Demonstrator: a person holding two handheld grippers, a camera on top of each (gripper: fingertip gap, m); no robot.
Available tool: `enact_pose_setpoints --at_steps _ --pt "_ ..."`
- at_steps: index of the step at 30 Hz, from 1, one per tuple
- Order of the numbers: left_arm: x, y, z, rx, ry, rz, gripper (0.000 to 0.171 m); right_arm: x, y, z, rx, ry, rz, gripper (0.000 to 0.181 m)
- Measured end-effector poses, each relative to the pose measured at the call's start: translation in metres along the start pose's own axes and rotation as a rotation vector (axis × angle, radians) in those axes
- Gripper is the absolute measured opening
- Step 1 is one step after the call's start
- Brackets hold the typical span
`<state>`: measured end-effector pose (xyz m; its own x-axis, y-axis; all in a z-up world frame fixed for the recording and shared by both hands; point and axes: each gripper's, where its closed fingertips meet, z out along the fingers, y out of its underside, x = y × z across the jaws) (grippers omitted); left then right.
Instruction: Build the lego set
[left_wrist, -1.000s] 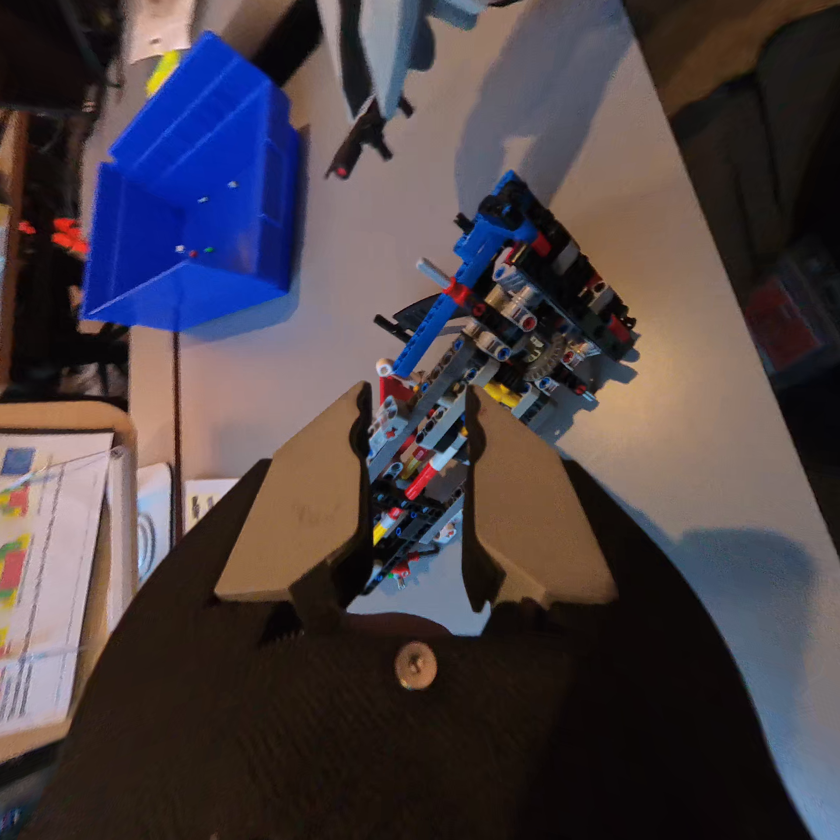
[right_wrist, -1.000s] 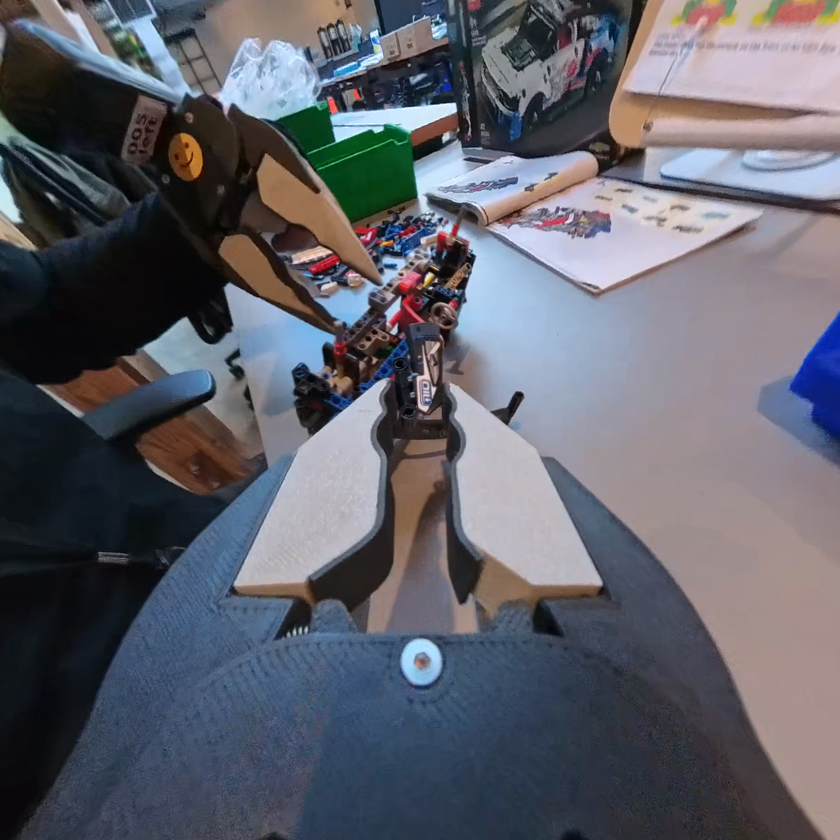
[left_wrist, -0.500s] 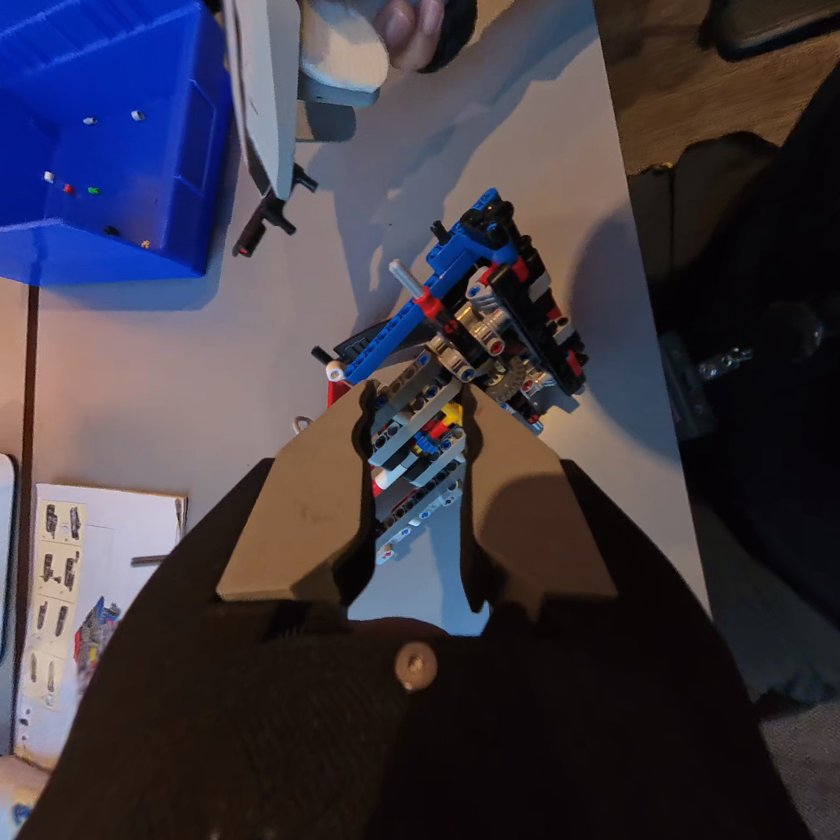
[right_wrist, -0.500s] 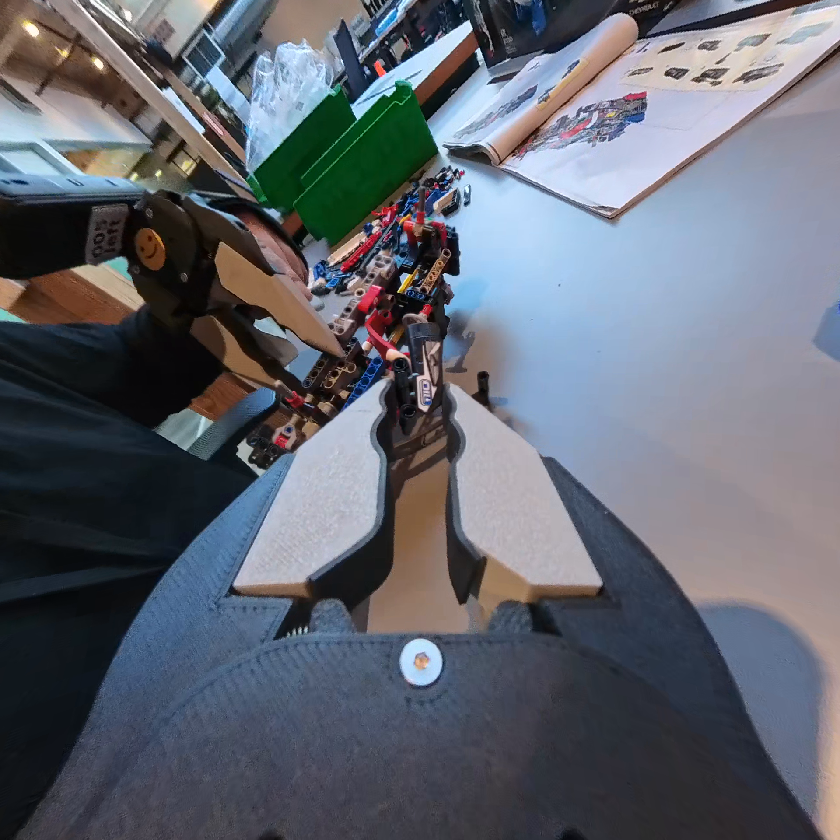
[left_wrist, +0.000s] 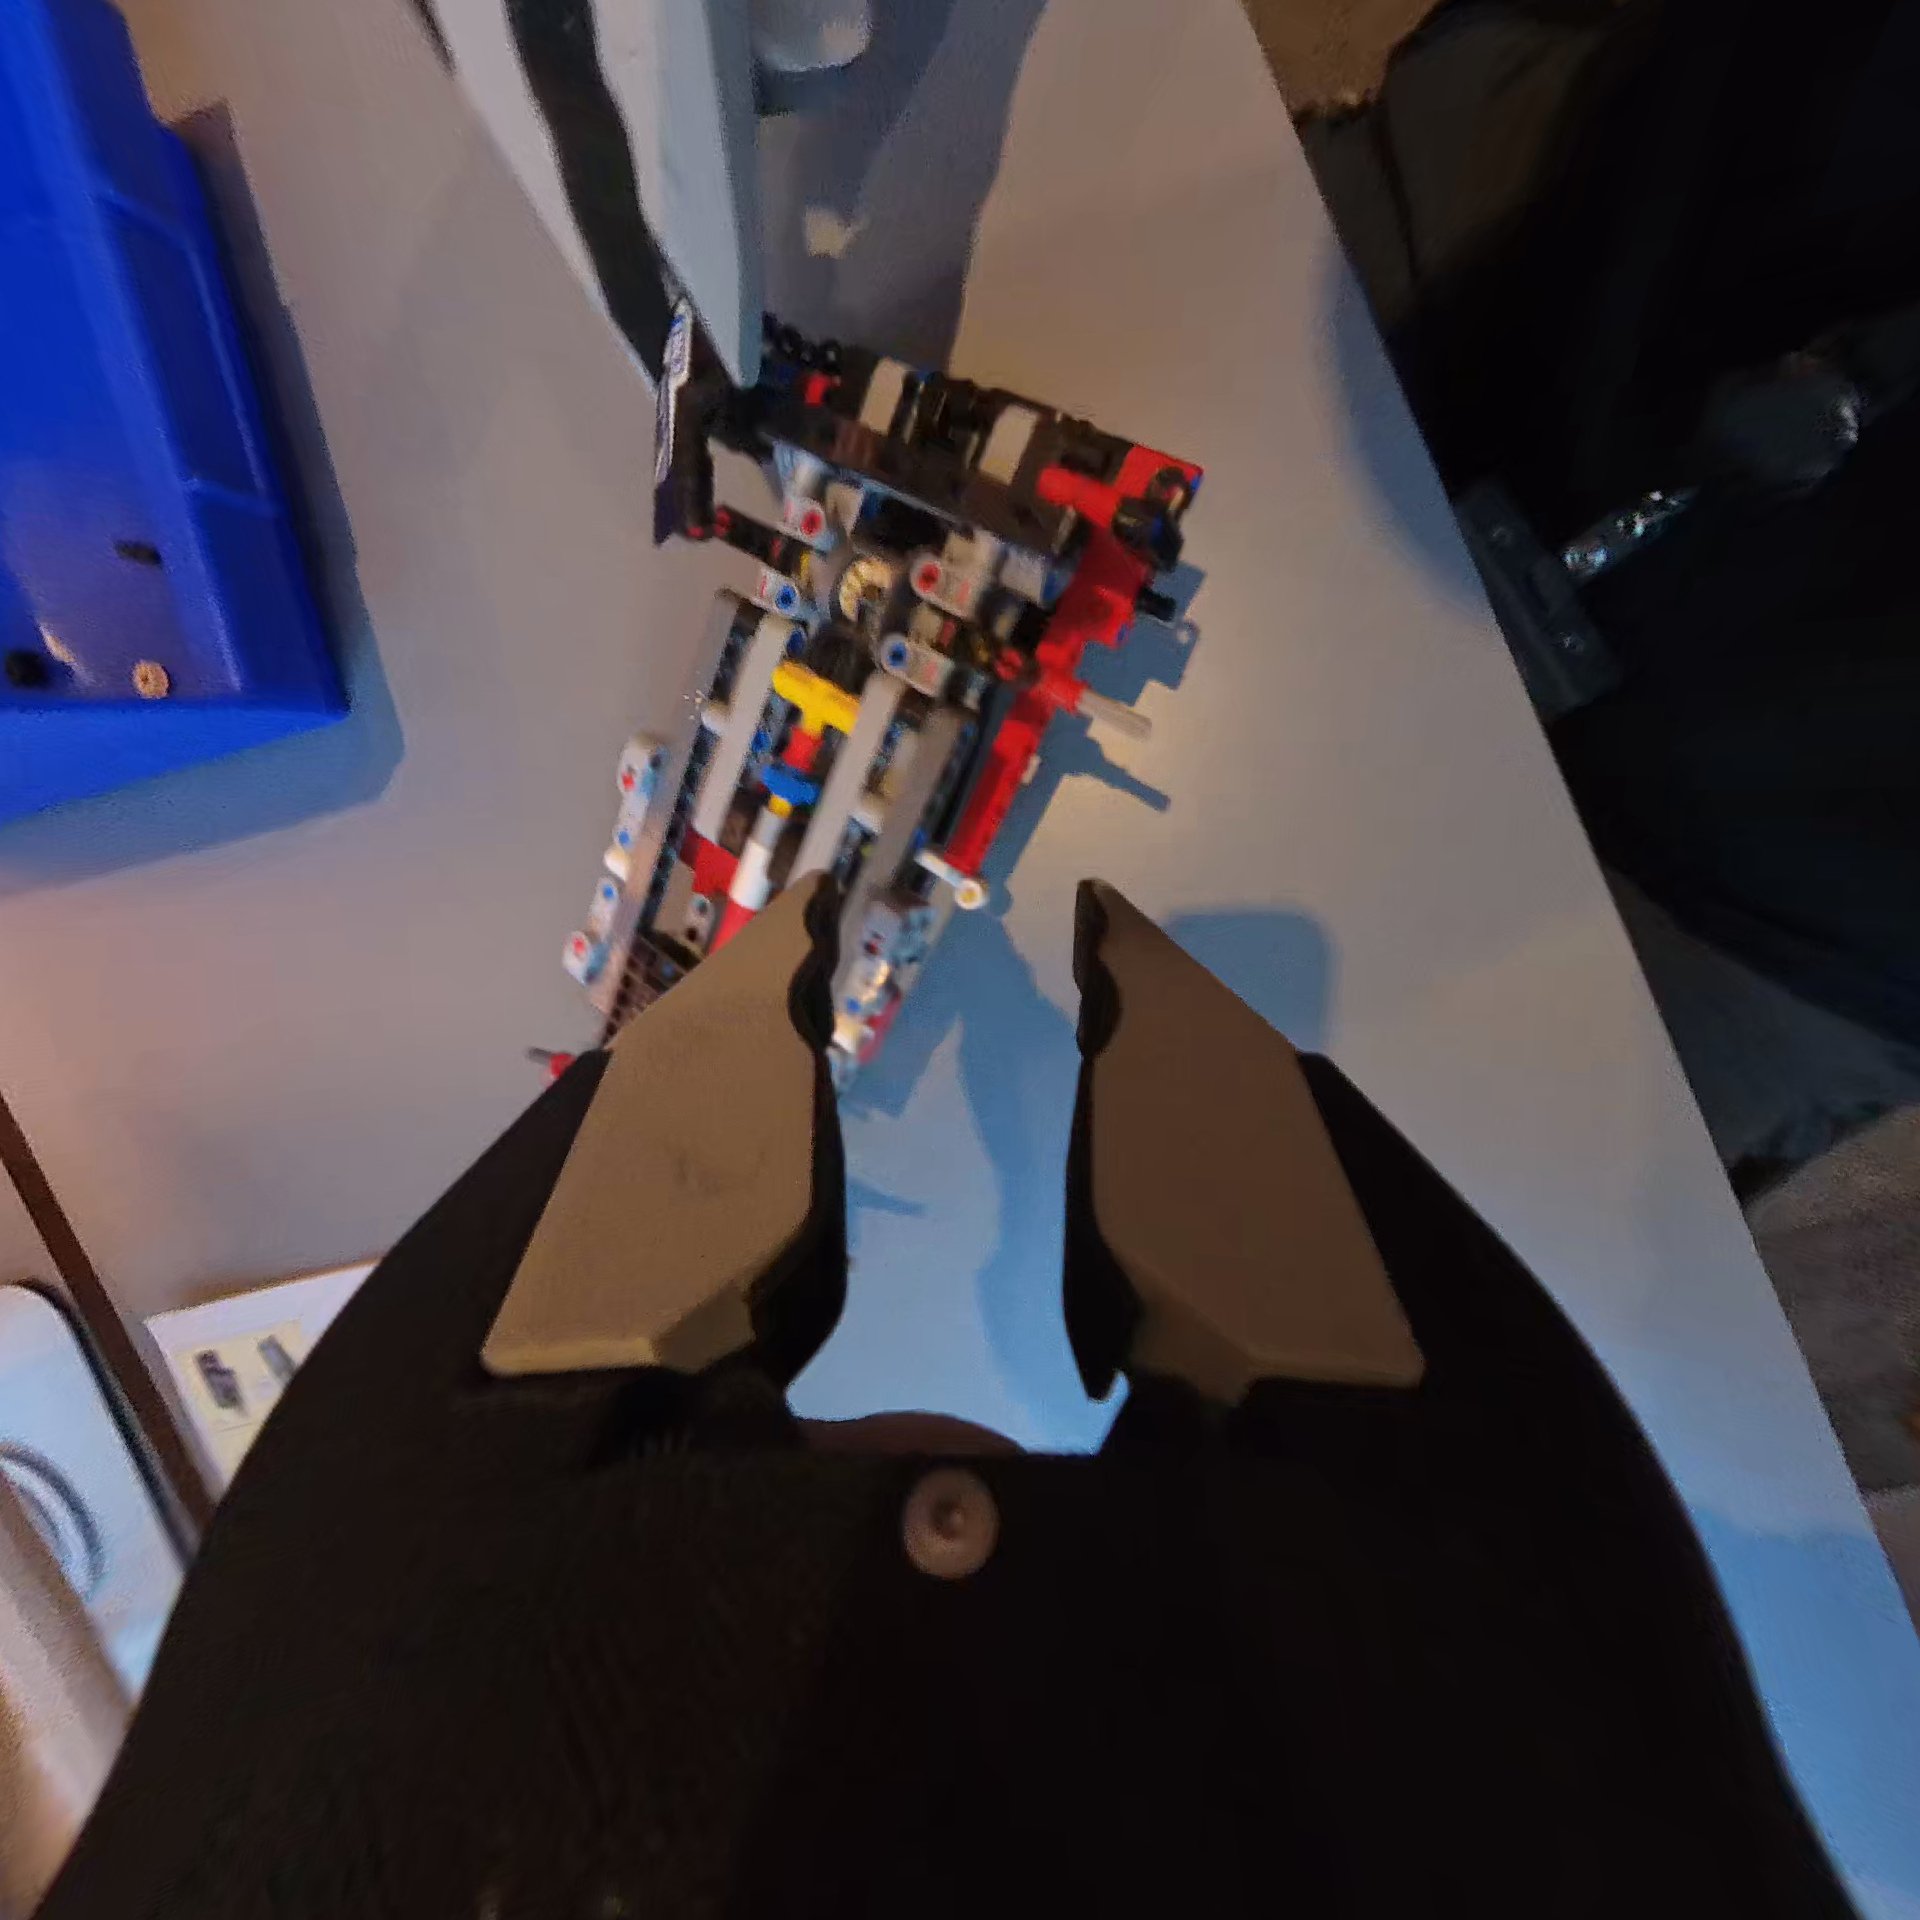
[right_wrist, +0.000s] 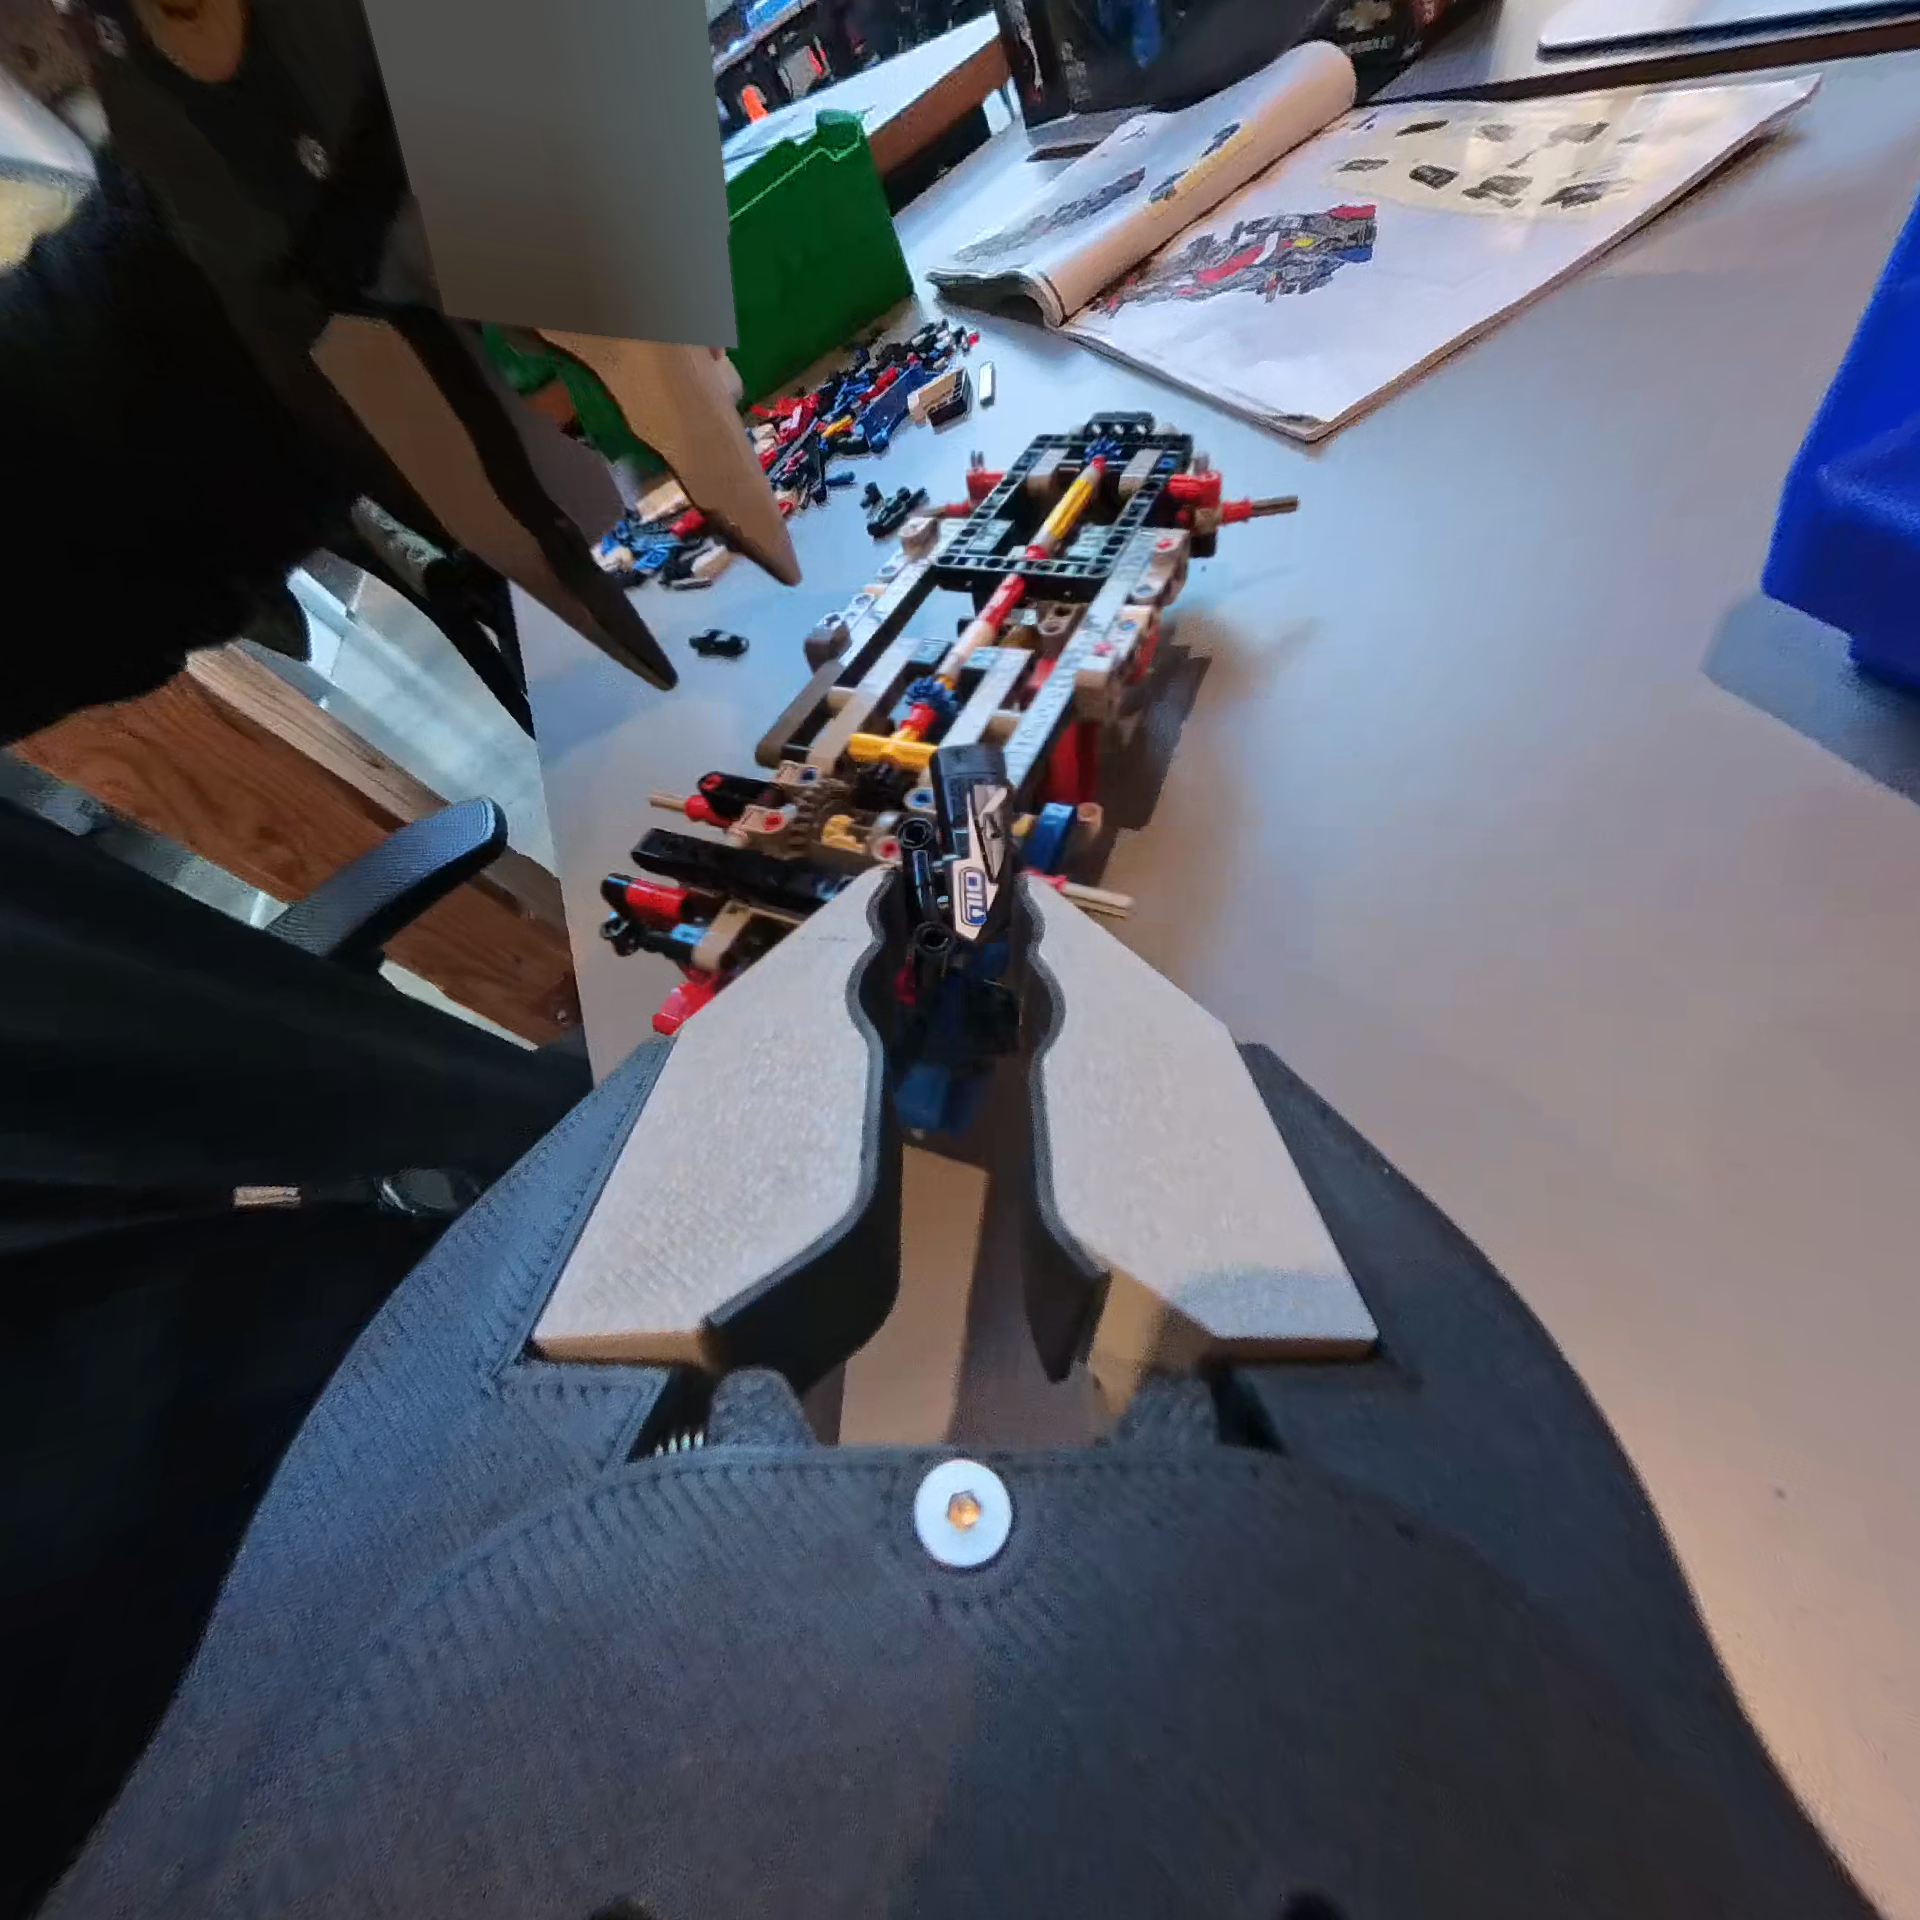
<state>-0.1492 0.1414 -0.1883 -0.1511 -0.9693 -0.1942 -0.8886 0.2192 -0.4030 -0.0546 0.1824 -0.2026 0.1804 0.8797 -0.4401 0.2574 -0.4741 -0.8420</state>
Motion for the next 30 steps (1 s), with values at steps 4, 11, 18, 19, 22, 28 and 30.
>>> enact_pose_setpoints --at_steps 4,11,18,19,22,28,30 --pt "-0.002 0.005 0.001 0.147 -0.112 -0.132 0.043 0.008 -0.002 -0.015 0.033 0.027 0.005 0.016" --pt "-0.028 0.006 -0.024 0.314 -0.21 -0.24 0.046 0.023 -0.004 -0.036 0.067 0.05 0.042 0.016" --pt "-0.06 -0.031 -0.007 0.243 0.129 -0.134 0.064 0.037 0.006 -0.045 0.058 0.082 0.135 0.016" --pt "-0.062 -0.034 0.002 0.194 0.155 -0.094 0.065 0.037 0.009 -0.044 0.046 0.083 0.142 0.016" --pt "-0.064 -0.037 0.025 0.054 0.198 0.036 0.067 0.039 0.018 -0.041 0.015 0.093 0.146 0.016" --pt "-0.057 -0.044 0.04 -0.001 0.245 0.05 0.061 0.041 0.022 -0.035 0.023 0.06 0.192 0.016" --pt "-0.063 -0.063 0.032 0.094 0.116 -0.028 0.058 0.045 0.027 -0.031 0.009 0.071 0.209 0.016"
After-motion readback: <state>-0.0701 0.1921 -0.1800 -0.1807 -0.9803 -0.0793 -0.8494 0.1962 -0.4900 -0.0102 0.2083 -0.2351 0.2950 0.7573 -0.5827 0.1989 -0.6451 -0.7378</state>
